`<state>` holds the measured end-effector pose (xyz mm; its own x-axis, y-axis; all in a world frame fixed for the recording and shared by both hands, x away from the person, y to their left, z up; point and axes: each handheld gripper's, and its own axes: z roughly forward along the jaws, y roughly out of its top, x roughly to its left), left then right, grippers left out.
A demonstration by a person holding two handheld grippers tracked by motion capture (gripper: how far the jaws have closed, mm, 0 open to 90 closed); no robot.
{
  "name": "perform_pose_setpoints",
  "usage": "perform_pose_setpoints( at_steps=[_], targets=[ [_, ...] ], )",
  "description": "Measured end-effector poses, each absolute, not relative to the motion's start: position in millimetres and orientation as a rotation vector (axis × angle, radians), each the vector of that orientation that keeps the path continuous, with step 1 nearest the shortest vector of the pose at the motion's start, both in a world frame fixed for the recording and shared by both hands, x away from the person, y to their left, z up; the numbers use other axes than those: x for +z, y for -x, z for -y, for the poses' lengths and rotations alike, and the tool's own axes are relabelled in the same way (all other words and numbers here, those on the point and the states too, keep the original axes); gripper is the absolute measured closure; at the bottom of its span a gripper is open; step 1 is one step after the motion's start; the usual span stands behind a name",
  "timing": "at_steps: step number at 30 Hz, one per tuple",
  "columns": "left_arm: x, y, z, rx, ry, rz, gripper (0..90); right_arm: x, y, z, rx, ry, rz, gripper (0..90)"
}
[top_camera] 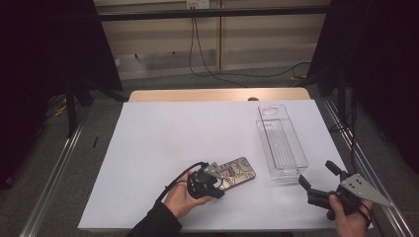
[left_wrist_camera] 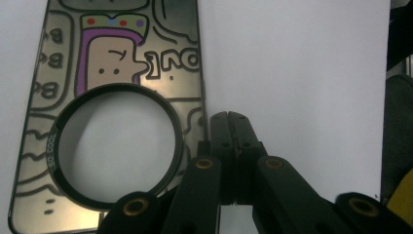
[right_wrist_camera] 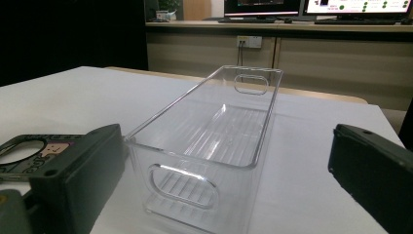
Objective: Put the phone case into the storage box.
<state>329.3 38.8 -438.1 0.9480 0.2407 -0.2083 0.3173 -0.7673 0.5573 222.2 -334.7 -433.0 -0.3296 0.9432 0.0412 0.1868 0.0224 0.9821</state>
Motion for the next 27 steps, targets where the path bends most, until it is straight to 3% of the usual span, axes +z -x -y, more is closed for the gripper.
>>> perform_pose_setpoints(
  at_steps=[27],
  targets=[
    [-438,-341,-60,-0.157,-2.484,-0.452,90.0,-433,-222,335,1.367,-1.177,-1.601,0.0]
  ],
)
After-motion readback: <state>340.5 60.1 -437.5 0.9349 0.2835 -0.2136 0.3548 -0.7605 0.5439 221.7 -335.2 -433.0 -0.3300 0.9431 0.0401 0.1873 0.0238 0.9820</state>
